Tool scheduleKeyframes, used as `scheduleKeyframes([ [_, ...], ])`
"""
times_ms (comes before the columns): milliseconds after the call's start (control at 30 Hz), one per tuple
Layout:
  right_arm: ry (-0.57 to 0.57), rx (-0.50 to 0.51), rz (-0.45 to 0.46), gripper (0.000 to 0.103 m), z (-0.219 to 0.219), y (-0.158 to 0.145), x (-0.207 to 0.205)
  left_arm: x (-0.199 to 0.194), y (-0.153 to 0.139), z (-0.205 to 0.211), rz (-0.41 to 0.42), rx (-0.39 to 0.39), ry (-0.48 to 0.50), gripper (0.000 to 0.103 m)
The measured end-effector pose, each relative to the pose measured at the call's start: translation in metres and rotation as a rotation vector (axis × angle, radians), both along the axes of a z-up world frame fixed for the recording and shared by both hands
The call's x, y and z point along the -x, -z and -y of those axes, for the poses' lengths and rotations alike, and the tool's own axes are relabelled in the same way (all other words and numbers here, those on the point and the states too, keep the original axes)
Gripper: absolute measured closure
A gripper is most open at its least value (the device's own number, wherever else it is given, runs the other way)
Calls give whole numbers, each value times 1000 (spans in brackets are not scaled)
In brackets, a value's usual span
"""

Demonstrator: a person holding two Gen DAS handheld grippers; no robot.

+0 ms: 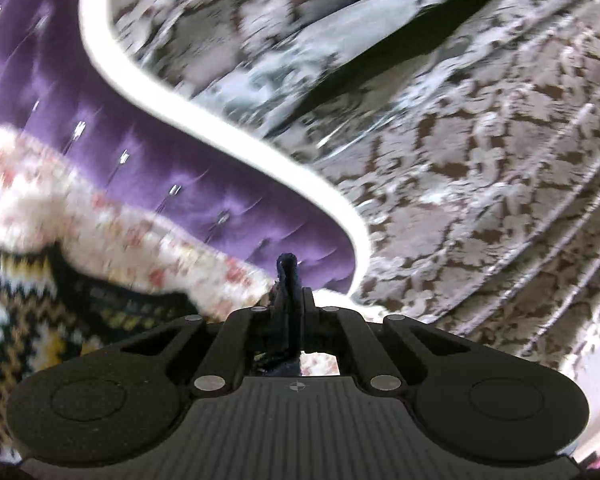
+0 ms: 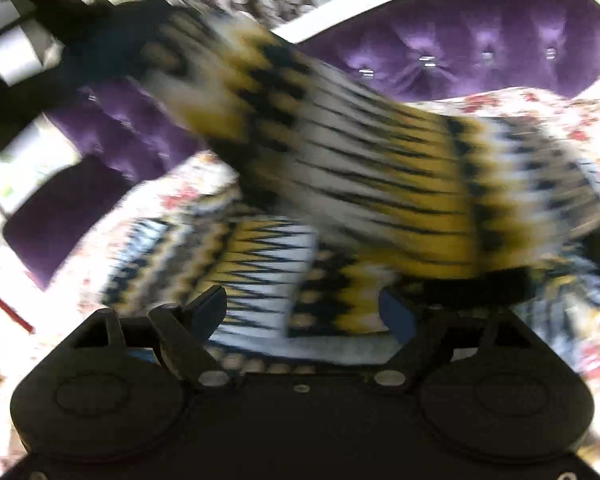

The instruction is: Fold small clothes

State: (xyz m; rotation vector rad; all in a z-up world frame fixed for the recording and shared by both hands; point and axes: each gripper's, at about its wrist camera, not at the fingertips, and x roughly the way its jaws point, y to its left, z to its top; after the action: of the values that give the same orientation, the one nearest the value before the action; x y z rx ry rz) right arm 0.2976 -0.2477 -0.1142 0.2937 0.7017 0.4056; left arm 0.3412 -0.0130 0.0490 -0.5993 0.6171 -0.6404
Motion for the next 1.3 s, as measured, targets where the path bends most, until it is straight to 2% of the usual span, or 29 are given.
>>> scheduleKeyframes([
  [167, 107, 57, -13, 18, 34, -3, -7, -5, -20, -18, 47, -78, -13, 100],
  [300, 153, 150, -34, 18, 51, -5, -12, -9, -13, -48, 21, -144, -66, 100],
  [367, 164, 235, -37, 18, 52, -6, -13, -12, -7, -62, -1, -162, -87, 100],
  [433, 147, 284, -36, 18, 52, -5, -12, -16, 4, -75, -41, -182, -96, 100],
  [500, 134, 275, -56, 18, 51, -5, -14, -17, 16, -83, -70, -223, -113, 100],
  [600, 87, 333, -68, 18, 43, -5, -15, -20, 37, -92, -104, -308, -115, 99],
  [800, -97, 423, -107, 11, 34, -7, -12, -26, 76, -100, -171, -415, -125, 99],
  [833, -137, 408, -120, 9, 35, -8, -9, -26, 80, -103, -180, -425, -124, 99],
  [900, -202, 310, -166, 9, 48, -9, -10, -27, 89, -103, -195, -452, -118, 99],
  [1067, -264, 59, -190, 9, 87, -17, -8, -29, 104, -105, -214, -500, -127, 99],
  [1200, -255, -114, -132, 6, 110, -30, -3, -31, 114, -102, -216, -557, -131, 98],
  [1300, -173, -219, -105, 2, 124, -34, -9, -31, 122, -99, -213, -601, -136, 96],
])
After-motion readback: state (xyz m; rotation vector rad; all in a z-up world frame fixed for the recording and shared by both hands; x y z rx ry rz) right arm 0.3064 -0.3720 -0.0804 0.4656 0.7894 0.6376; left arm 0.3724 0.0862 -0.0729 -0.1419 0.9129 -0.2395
